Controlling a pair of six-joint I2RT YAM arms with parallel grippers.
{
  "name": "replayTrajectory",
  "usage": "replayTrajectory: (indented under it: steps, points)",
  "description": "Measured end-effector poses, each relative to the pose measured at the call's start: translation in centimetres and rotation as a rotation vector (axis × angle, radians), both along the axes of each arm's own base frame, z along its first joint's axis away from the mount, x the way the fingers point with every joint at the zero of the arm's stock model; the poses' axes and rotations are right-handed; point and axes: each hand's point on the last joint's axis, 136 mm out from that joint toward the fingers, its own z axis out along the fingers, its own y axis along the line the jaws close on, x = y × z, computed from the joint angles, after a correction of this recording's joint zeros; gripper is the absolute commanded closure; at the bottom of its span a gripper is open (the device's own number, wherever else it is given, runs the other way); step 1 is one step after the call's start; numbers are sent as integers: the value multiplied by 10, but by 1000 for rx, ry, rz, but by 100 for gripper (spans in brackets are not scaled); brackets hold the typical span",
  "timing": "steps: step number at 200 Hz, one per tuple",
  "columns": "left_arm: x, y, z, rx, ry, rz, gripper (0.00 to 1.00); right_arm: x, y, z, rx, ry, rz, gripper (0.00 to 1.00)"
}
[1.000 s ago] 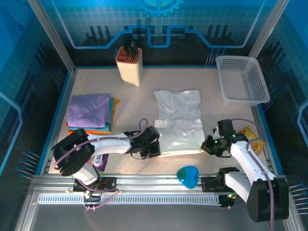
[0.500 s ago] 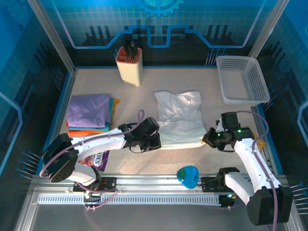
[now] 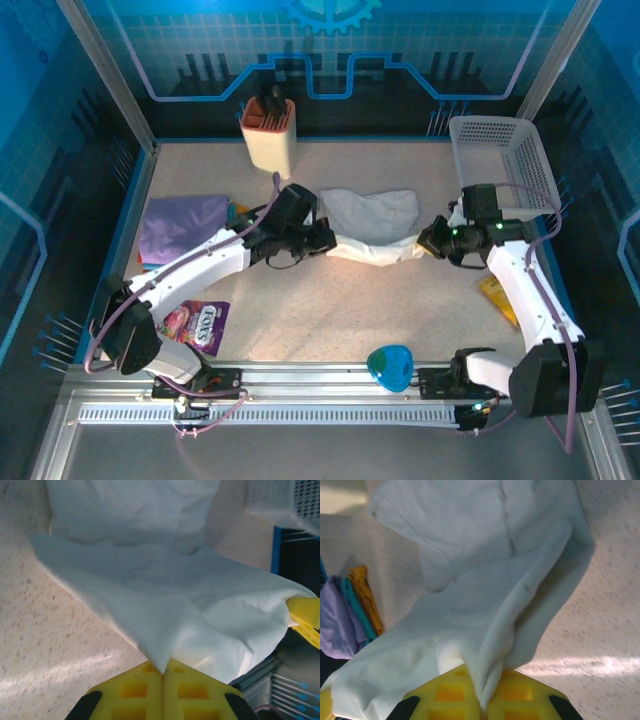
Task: Fold and stack the t-shirts
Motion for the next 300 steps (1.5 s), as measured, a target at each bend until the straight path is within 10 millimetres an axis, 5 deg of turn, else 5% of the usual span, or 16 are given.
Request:
replayTrajectory:
  steps: [30,85,167,300]
  points:
    - [27,4,0,-8,2,15,100,30,2,14,16,-28,3,100]
    - [63,14,-24,-8,54,48,100,64,-1,-1,34,7,-10,100]
    - [127,15,-19,-26,-12,47,100,117,-7,-6,75,3,-8,100]
    - [177,25,-58,-39,-4,49,96,164,-5,-33,106,31,17,96]
